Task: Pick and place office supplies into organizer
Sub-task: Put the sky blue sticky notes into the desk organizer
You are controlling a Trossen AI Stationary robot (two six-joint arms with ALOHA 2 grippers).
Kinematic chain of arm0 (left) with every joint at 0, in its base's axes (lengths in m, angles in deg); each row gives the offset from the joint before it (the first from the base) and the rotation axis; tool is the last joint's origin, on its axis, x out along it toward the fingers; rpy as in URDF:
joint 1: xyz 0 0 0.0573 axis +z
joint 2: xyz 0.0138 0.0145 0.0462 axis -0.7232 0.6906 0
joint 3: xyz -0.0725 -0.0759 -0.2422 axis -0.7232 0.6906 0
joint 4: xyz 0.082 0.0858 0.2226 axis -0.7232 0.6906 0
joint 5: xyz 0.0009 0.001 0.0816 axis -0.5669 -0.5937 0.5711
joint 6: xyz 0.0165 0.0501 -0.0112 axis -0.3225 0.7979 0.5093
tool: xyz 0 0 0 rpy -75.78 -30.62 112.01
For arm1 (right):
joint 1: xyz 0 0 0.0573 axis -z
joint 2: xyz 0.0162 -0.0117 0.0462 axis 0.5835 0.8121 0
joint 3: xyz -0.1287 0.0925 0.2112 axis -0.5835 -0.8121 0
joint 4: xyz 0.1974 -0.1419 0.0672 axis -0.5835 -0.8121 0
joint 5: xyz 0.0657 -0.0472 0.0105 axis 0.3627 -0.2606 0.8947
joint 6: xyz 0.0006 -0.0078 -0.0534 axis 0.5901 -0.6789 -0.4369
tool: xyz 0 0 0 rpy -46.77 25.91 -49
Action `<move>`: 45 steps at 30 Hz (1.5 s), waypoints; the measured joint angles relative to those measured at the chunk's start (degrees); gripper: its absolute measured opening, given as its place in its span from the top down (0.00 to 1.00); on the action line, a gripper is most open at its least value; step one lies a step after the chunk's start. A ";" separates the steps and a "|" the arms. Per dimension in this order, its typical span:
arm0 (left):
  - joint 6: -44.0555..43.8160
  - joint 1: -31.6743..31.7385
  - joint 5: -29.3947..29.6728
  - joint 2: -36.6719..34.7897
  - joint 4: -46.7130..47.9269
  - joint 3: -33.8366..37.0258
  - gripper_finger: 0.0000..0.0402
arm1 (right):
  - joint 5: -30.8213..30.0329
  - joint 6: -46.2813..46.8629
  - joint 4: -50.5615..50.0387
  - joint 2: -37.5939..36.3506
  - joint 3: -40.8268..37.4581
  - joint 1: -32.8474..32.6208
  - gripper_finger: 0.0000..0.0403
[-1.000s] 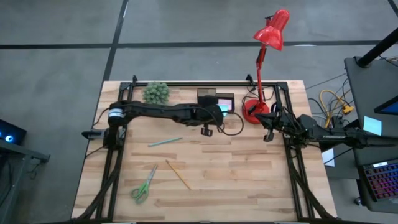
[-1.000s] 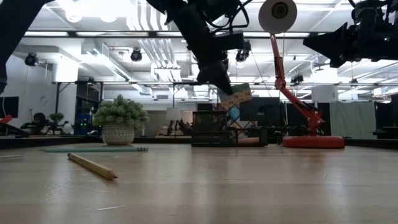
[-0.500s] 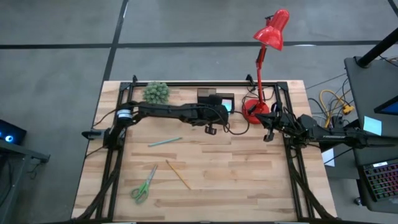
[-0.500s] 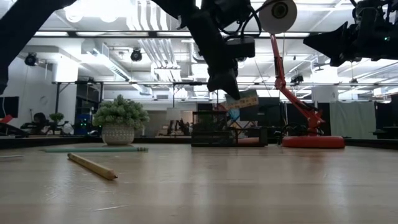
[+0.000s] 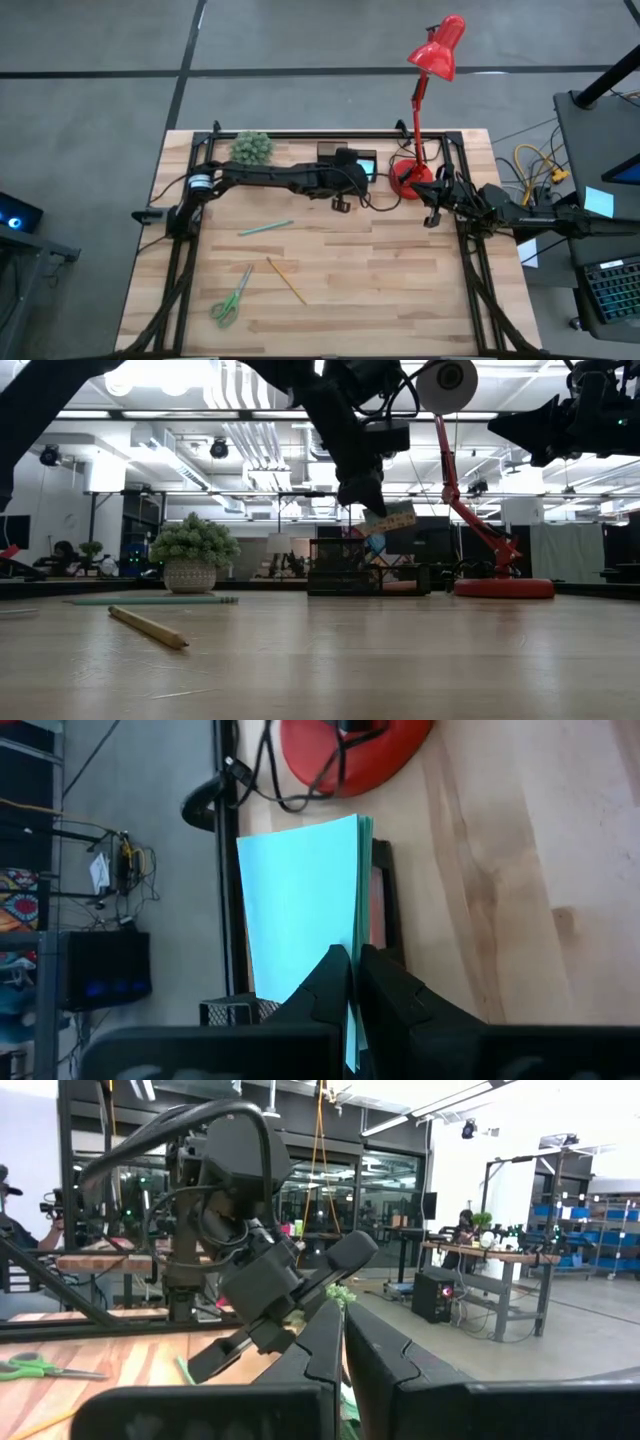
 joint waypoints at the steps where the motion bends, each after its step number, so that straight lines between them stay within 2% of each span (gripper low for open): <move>1: 0.00 0.20 -0.08 0.00 -0.57 0.02 1.00 | 0.00 -0.01 0.01 0.00 0.00 0.00 0.98; 22: 0.29 3.47 1.11 4.81 -9.78 -1.22 1.00 | -0.04 -0.25 0.56 0.02 0.02 0.02 0.98; 29: 0.40 4.98 -2.44 4.81 -10.82 -1.07 1.00 | -0.04 -0.21 0.53 0.00 0.02 0.02 0.98; 45: -0.55 5.91 -2.61 8.00 -12.78 -0.87 1.00 | -0.02 -0.06 0.56 0.07 0.02 0.02 0.98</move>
